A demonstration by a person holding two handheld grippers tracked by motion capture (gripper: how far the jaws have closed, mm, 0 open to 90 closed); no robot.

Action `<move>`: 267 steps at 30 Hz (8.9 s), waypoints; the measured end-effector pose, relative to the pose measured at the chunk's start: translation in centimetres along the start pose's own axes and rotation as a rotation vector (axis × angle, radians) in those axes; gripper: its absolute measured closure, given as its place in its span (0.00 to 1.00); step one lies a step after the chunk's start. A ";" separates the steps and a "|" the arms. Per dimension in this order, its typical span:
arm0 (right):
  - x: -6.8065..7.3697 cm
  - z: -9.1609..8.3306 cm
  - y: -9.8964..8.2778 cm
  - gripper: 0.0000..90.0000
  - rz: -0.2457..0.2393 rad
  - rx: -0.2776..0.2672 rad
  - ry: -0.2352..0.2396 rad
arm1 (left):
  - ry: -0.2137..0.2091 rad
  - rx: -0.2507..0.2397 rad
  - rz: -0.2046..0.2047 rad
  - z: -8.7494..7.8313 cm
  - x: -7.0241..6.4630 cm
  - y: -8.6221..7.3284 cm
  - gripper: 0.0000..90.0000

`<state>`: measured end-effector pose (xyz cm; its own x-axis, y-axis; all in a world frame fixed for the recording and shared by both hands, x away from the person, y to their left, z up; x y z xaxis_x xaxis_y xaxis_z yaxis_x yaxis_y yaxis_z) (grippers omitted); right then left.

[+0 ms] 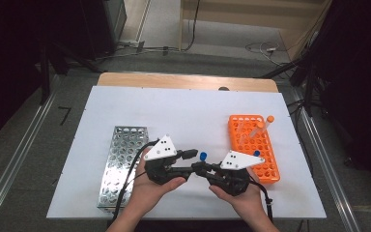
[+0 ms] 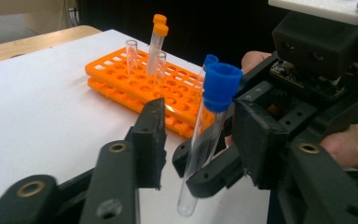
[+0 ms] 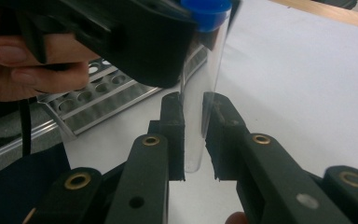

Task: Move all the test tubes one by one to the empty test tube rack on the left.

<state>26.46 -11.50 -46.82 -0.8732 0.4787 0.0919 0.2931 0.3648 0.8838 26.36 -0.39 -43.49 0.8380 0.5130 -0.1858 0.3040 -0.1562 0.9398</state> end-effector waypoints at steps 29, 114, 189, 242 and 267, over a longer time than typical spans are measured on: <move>-2.4 -3.1 0.9 0.25 0.018 -0.068 0.001 | 0.126 -0.067 0.026 -2.0 2.8 0.8 0.86; -12.4 -11.3 -4.6 0.03 0.132 -0.077 -0.163 | 0.553 0.057 -0.130 -7.1 16.5 -2.4 0.56; -9.9 -7.6 -2.2 0.83 0.112 -0.040 -0.186 | 0.238 -0.077 -0.017 -5.6 6.1 0.5 0.00; -0.4 -0.4 -0.7 0.83 -0.051 0.022 0.077 | 0.010 -0.001 0.012 2.1 -1.4 -0.3 0.81; -2.8 -2.8 -1.2 0.12 -0.023 -0.026 0.050 | 0.179 -0.069 0.013 -2.0 2.9 1.0 0.86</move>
<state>27.46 -15.49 -46.91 -0.8981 0.4296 0.0941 0.2632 0.3536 0.8976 28.16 2.64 -42.53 0.7459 0.6541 -0.1252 0.2566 -0.1088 0.9604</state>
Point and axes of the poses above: each handheld gripper's, and its own axes: z roughly forward along the jaws, y roughly out of its top, x roughly to its left, the point moved 7 cm from there along z, roughly forward along the jaws, and after that the axes turned 2 degrees about -x, right-handed, at the moved point
